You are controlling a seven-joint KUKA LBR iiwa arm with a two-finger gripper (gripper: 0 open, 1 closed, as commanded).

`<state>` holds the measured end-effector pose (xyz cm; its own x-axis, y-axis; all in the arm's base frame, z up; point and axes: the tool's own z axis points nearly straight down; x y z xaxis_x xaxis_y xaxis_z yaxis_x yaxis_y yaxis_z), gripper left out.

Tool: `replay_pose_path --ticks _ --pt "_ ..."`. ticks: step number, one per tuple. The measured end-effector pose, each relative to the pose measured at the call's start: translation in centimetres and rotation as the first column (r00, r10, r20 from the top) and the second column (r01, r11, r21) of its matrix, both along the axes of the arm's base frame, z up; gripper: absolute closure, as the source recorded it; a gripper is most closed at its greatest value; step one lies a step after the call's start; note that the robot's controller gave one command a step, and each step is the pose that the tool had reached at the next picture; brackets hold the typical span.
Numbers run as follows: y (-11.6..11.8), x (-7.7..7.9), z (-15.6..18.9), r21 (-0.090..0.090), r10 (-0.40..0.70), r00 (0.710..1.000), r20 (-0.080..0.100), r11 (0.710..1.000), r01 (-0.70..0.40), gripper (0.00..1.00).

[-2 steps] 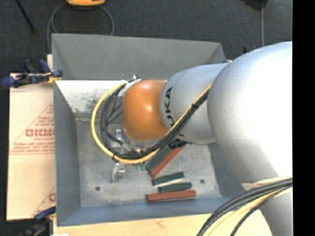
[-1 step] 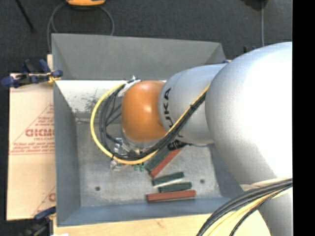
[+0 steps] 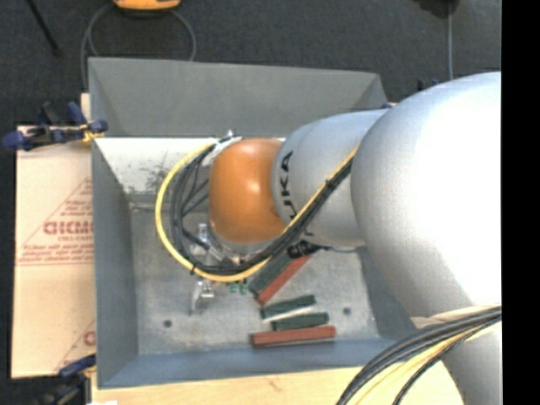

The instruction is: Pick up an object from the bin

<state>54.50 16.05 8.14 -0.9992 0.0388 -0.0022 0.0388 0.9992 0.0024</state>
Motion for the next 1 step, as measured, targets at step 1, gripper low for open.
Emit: replay_pose_path --ticks 1 --pt "-0.02 0.03 0.04 0.0 -0.003 1.0 0.001 1.0 0.003 1.0"
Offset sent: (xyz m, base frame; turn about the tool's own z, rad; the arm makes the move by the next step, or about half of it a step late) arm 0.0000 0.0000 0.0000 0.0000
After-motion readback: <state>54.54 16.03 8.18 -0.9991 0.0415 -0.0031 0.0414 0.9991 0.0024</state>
